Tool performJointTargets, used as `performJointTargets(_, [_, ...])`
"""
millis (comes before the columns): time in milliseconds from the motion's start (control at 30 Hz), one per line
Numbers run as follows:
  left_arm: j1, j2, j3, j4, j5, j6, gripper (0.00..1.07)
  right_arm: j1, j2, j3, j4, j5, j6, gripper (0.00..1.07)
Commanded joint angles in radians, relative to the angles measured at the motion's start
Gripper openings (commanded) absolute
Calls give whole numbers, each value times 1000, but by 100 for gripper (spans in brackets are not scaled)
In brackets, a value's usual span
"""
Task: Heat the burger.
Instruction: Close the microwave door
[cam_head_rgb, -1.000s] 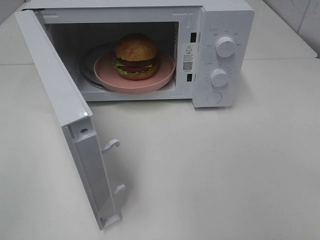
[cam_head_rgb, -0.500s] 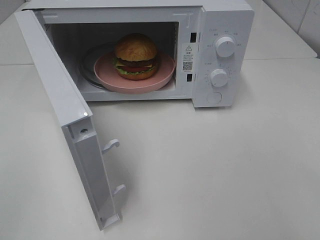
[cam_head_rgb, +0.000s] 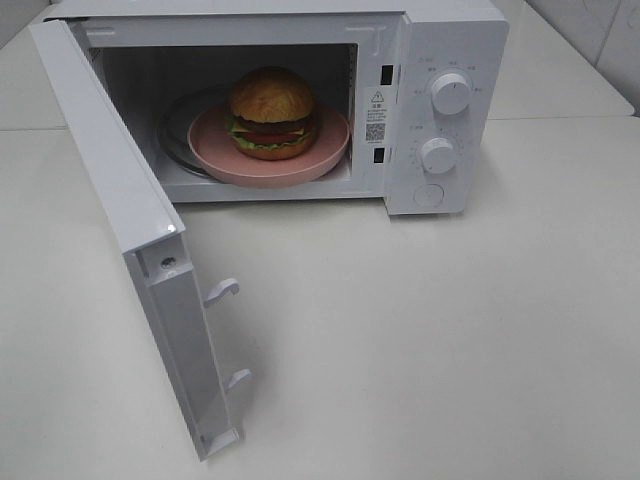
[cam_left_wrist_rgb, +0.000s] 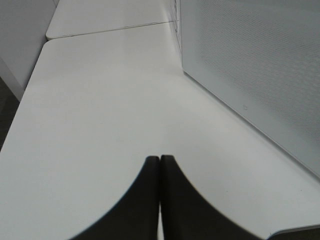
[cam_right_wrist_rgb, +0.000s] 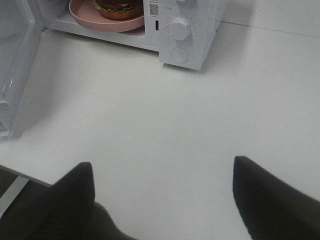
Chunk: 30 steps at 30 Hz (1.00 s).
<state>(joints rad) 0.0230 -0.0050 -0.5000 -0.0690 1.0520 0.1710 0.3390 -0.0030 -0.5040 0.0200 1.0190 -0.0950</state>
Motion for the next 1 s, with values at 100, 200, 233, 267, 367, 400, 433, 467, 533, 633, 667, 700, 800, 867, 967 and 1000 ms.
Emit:
performJointTargets(100, [1,-19,-25,-43,-84,4,0,-4,-28,-1,7,-12,-11,73])
performJointTargets(200, [1,-11,-18,-43,-209,10,0,-4,-28,-1,7,-12,-8,73])
performJointTargets(233, [1,8,-6,-42,-258,12,0,-4,-28,-1,7,-12,-8,73])
performJointTargets(267, [1,8,-6,-42,-258,12,0,-4,-28,-1,7,-12,-8,73])
performJointTargets(367, [1,22,0,-42,-280,14,0,-4,-28,-1,7,-12,-8,73])
performJointTargets(400, [1,79,8,-44,-321,24,0,-4,-28,-1,7,-12,-8,73])
performJointTargets(433, [1,79,8,-44,-321,24,0,-4,-28,-1,7,-12,-8,73])
performJointTargets(467, [1,126,8,-46,-346,49,0,-4,-28,-1,7,-12,-8,73])
performJointTargets(533, [1,155,8,-47,-362,64,0,-4,-28,-1,7,-12,-8,73])
performJointTargets(633, [1,274,8,-56,-428,110,0,-4,-28,-1,7,-12,-8,73])
performJointTargets(667, [1,274,8,-56,-428,110,0,-4,-28,-1,7,-12,-8,73])
performJointTargets(700, [1,334,8,-68,-463,112,0,-4,-28,-1,7,-12,-8,73])
performJointTargets(800, [1,423,8,-99,-515,112,0,-4,-28,-1,7,-12,-8,73])
performJointTargets(867, [1,501,8,-137,-558,112,0,-4,-28,-1,7,-12,-8,73])
performJointTargets(967, [1,641,8,-232,-625,211,0,-4,-28,-1,7,-13,-8,73])
performJointTargets(1000, [1,641,8,-232,-625,211,0,-4,-28,-1,7,-13,-8,73])
